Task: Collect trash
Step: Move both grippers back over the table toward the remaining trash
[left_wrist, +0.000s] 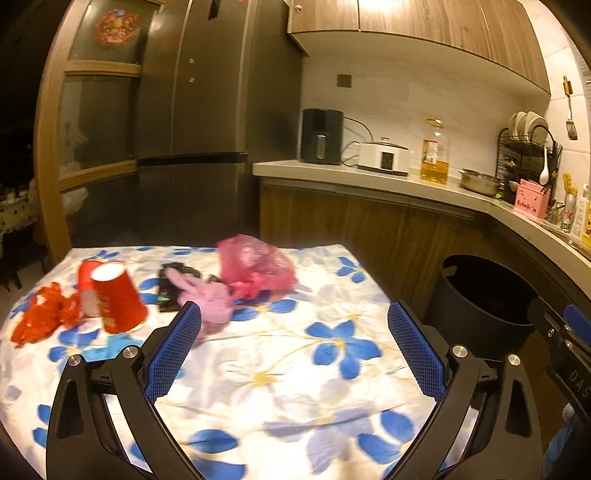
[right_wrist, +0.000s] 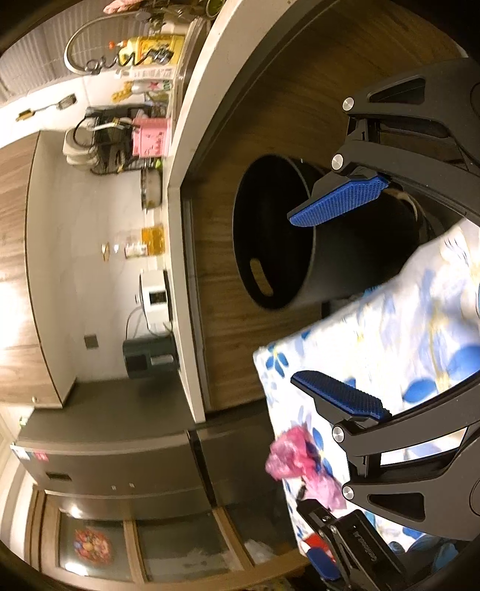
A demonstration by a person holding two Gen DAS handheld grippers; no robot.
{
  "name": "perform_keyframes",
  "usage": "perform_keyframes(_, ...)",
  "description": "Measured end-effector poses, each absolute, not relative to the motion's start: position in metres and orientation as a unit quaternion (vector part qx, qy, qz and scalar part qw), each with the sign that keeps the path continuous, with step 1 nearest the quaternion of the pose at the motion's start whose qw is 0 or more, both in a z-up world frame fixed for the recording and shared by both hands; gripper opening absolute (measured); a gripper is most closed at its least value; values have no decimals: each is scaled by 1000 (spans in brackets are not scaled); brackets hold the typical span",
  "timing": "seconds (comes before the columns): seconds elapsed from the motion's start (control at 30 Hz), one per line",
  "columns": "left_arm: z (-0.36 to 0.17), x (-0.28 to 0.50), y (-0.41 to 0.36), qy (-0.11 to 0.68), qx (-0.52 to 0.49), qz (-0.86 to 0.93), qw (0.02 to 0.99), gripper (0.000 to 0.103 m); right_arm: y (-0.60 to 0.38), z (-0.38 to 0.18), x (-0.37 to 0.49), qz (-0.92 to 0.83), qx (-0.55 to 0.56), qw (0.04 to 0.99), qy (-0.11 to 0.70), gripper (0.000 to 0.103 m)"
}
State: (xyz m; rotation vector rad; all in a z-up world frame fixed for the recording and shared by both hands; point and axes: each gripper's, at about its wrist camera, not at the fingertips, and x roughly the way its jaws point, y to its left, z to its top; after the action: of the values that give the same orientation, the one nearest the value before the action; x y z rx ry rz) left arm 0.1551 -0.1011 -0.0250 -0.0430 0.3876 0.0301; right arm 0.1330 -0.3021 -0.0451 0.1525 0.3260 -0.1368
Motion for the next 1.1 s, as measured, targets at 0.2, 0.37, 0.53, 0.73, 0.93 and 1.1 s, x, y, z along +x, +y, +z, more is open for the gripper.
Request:
perform_keyframes(0.2, -21, 140, -72, 184, -25, 38, 982, 97, -267, -42, 128, -41, 67, 985, 155, 79)
perform_keyframes(0.37, -21, 133, -50, 181, -32, 60, 981, 97, -242, -41, 130, -25, 60, 986, 153, 79)
perform_keyframes(0.53, -27, 132, -30, 183, -40, 83, 979, 97, -224, -45, 135, -11, 55, 987, 152, 79)
perform_keyframes(0.73, -44, 134, 2, 190, -48, 122, 973, 97, -197, -52, 146, 16, 50, 986, 159, 79)
perform_keyframes(0.93, -61, 141, 39, 204, -71, 157, 964, 97, -167, -60, 156, 46, 38, 984, 167, 79)
perform_keyframes(1.1, -73, 154, 50, 226, -81, 157, 958, 94, -146, -67, 166, 64, 30, 982, 173, 79)
